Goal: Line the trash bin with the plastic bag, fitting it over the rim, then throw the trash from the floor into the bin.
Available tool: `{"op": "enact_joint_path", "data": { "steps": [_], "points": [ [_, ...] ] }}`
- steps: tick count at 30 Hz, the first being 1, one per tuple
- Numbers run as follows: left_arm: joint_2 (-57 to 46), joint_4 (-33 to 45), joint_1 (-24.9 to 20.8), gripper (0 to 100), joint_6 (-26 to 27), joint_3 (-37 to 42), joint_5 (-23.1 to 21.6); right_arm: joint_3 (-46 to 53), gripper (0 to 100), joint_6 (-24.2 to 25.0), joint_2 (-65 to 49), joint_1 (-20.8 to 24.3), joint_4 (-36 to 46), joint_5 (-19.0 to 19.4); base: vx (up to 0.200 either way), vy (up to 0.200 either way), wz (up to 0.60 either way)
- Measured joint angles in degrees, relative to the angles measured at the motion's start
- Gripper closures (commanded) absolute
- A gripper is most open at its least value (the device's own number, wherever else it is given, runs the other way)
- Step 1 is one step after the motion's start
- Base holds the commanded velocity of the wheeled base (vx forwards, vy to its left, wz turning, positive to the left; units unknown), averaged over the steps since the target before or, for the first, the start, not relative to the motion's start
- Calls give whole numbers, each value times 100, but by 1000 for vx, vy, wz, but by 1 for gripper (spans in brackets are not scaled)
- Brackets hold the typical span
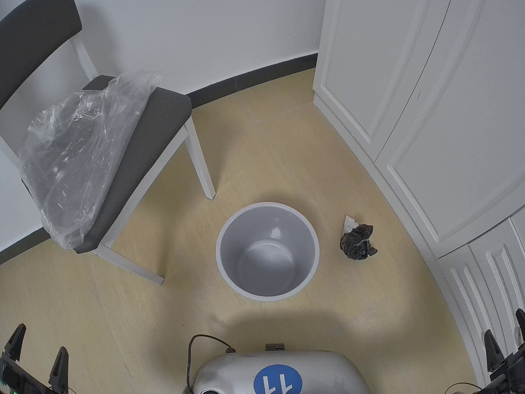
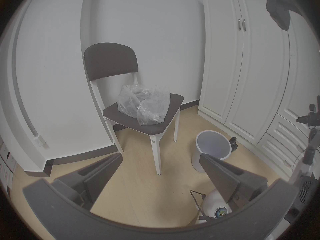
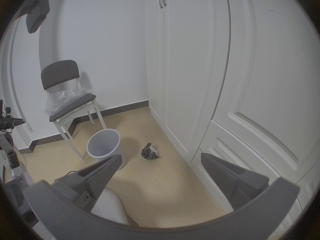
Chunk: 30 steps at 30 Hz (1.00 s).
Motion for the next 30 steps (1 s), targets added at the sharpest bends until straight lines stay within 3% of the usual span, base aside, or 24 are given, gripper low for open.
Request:
{"op": "enact_joint_path", "data": {
  "steps": [10,19,26,30],
  "points": [
    [0,5,5,0,-374,0,135,0,0,234,0,5,-6,-18,0,0,0],
    [0,5,2,0,-73,0,79,0,0,-22,0,2,-9,27,0,0,0],
    [0,5,7,0,-483,0,247,0,0,233,0,5,-24,0,0,0,0],
    [0,0,11,0,-333,0,249,0,0,212,0,7,-96,-16,0,0,0]
  ]
}}
